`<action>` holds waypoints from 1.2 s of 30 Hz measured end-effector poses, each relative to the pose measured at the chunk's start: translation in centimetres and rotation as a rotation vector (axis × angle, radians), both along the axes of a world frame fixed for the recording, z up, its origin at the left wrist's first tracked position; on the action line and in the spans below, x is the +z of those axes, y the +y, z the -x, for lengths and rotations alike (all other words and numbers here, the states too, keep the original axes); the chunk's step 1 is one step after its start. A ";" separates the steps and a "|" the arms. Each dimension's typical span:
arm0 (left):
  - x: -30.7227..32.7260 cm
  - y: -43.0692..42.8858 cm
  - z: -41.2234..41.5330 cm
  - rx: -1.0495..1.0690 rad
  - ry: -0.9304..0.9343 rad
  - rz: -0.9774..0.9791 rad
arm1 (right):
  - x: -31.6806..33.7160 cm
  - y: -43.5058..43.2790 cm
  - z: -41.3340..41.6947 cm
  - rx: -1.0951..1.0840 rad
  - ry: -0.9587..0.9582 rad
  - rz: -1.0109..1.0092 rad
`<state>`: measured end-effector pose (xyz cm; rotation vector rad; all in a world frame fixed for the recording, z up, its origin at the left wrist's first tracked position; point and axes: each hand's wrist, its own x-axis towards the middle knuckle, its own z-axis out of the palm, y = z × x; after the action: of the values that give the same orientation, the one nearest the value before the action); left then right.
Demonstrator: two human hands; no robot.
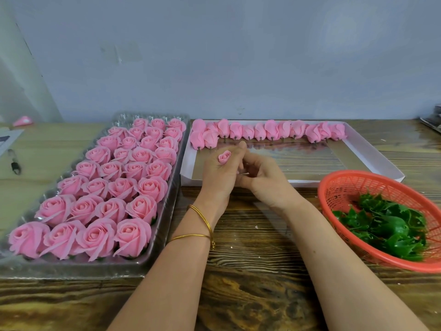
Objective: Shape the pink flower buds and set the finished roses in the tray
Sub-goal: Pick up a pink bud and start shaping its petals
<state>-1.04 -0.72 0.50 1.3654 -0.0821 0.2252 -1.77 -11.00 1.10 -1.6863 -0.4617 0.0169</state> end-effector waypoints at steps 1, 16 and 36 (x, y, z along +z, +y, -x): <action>-0.1 -0.1 -0.1 0.011 0.002 0.013 | -0.1 0.0 -0.1 -0.009 -0.004 0.008; -0.9 0.0 -0.6 -0.023 -0.069 0.012 | -0.2 0.0 -0.2 -0.084 -0.018 0.048; -0.8 -0.3 -0.2 0.121 -0.200 -0.340 | 0.8 0.2 0.0 -0.324 -0.010 -0.121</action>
<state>-0.83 -1.00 -0.32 1.6854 -0.2131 0.4654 -1.73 -10.83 1.89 -1.6253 -0.1888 -0.2520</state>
